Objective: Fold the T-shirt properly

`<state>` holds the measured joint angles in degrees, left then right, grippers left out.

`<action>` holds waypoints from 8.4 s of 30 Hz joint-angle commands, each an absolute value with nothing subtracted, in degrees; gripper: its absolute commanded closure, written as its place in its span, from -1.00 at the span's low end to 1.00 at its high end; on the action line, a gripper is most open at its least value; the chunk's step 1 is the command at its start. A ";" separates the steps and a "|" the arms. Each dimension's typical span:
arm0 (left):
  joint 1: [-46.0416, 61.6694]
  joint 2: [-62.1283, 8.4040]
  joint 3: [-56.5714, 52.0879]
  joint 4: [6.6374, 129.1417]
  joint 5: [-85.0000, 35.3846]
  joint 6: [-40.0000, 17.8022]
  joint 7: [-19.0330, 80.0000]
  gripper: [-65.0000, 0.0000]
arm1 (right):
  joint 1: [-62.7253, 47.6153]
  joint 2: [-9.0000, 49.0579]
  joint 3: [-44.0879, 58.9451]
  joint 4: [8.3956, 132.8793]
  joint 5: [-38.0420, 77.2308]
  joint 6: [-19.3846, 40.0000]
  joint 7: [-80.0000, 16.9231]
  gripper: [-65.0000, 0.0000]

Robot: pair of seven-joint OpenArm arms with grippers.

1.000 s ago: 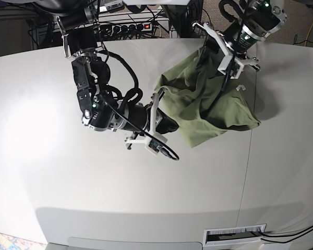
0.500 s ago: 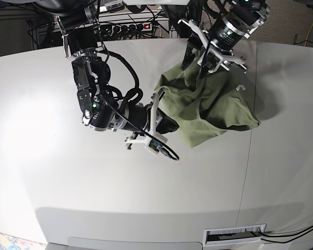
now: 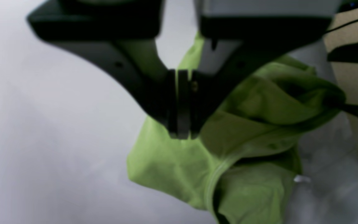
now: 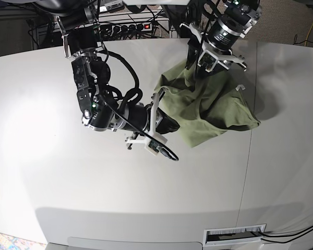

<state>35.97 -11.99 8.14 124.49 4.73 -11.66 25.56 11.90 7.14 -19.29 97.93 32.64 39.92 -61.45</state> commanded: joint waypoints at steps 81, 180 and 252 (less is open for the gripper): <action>30.59 -12.60 18.57 129.93 25.69 -4.93 25.28 1.00 | 15.31 -5.41 -19.11 90.32 13.78 40.00 -42.78 1.00; 16.49 -35.88 4.95 117.45 0.23 3.86 29.61 1.00 | 28.40 6.50 -12.25 67.16 36.36 40.00 -62.11 1.00; 11.88 -37.63 4.23 117.49 -20.51 -15.35 37.76 1.00 | 10.41 16.56 -8.51 98.94 26.52 40.00 -67.33 1.00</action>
